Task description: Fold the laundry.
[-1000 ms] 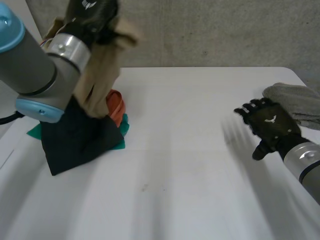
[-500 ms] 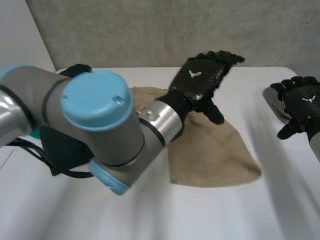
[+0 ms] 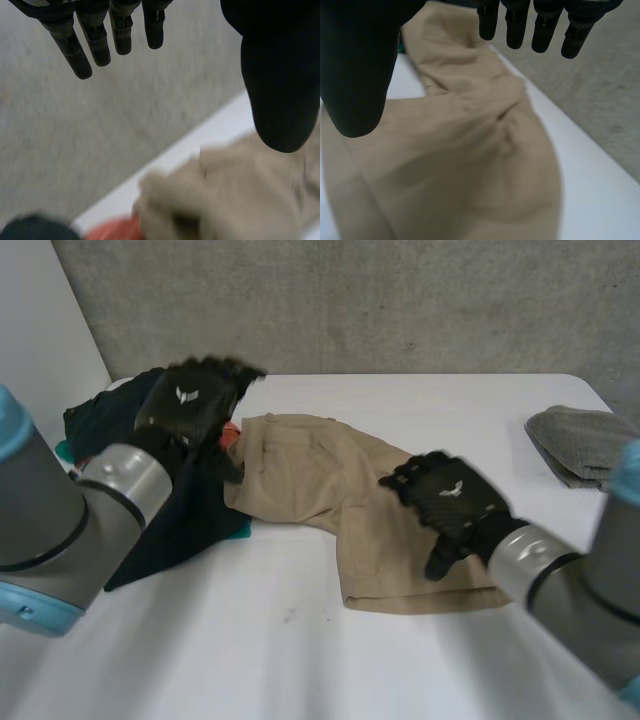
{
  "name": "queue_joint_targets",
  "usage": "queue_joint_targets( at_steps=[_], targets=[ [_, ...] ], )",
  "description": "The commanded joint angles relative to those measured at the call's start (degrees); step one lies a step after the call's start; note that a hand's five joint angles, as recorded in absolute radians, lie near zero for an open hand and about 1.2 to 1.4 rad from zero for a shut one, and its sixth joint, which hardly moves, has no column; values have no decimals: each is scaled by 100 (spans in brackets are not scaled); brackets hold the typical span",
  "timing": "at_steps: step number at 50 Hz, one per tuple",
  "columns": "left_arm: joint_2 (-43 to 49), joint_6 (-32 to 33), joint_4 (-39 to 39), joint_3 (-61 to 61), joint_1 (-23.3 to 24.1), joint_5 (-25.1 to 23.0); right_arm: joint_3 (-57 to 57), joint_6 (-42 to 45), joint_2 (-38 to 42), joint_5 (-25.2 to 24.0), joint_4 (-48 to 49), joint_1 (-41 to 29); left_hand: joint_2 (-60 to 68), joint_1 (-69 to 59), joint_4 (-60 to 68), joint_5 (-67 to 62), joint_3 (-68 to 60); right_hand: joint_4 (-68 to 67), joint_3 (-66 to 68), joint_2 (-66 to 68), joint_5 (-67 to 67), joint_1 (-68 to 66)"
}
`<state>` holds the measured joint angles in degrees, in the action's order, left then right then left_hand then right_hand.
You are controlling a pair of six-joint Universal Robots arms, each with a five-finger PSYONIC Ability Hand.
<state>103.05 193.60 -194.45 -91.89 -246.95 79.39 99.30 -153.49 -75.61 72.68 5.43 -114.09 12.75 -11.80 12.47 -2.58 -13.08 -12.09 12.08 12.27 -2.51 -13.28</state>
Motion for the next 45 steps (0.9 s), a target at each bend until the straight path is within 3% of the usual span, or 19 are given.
queue_joint_targets(
  at_steps=[1, 8, 18, 22, 23, 24, 26, 31, 36, 40, 41, 42, 43, 44, 45],
  targets=[
    [768, 1109, -58, -242, -275, 437, -51, 530, 977, 484, 810, -491, 218, -312, 246, -234, -184, 209, -208, -227, 251, 328],
    [1340, 1206, -251, -5, -486, 613, -366, 1014, 1478, 1230, 1425, -527, 150, -245, 179, -167, -117, 209, -208, -227, 251, 328],
    [2500, 1302, -348, 883, -495, 683, -605, 1023, 1628, 1460, 1443, -527, 284, -379, 313, -301, -251, 209, -208, -227, 251, 328],
    [2878, 1469, -383, 1313, -573, 780, -517, 1005, 1628, 1460, 1434, -492, 2264, -2359, 2292, -2281, -2231, 209, -208, -227, 251, 328],
    [2922, 1513, -400, 1392, -617, 850, -482, 1014, 1628, 1469, 1443, -474, 3086, -3180, 3114, -3102, -3052, 209, -208, -227, 251, 328],
    [2966, 1592, -462, 1550, -731, 1033, -464, 1014, 1628, 1469, 1443, -465, 5209, -5304, 5237, -5226, -5175, 209, -208, -227, 251, 328],
    [2966, 1663, -619, 1752, -872, 1349, -438, 1023, 1602, 1460, 1452, -456, 6720, -6815, 6748, -6737, -6687, 209, -208, -227, 251, 328],
    [2914, 2163, -1235, 2403, -1478, 2528, -420, 1023, 1558, 1460, 1452, -456, 6725, -6820, 6753, -6742, -6692, 209, -208, -227, 251, 328],
    [2747, 2778, -1621, 2667, -1962, 2775, -429, 1023, 1506, 1460, 1461, -483, 6725, -6820, 6753, -6742, -6692, 209, -208, -227, 251, 328],
    [2510, 2736, -1807, 2492, -2033, 2723, -412, 1023, 1462, 1469, 1434, -509, 6725, -6820, 6753, -6742, -6692, 209, -208, -227, 251, 328],
    [2466, 2648, -1816, 2344, -1963, 2662, -403, 1023, 1461, 1477, 1434, -509, 6577, -6672, 6606, -6594, -6544, 209, -208, -227, 251, 328],
    [2439, 2587, -1807, 2255, -1902, 2591, -394, 1023, 1461, 1477, 1426, -509, 5227, -5322, 5255, -5244, -5194, 209, -208, -227, 251, 328],
    [2413, 2542, -1807, 2141, -1814, 2512, -377, 1023, 1461, 1477, 1434, -509, 3348, -3443, 3377, -3365, -3315, 209, -208, -227, 251, 328],
    [2378, 2533, -1807, 2001, -1630, 2372, -376, 1023, 1461, 1477, 1434, -509, 515, -610, 544, -532, -482, 209, -208, -227, 251, 328],
    [2360, 2542, -1807, 1939, -1524, 2310, -368, 1023, 1461, 1469, 1434, -509, -275, 180, -247, 258, 308, 209, -208, -227, 251, 328]
  ],
)
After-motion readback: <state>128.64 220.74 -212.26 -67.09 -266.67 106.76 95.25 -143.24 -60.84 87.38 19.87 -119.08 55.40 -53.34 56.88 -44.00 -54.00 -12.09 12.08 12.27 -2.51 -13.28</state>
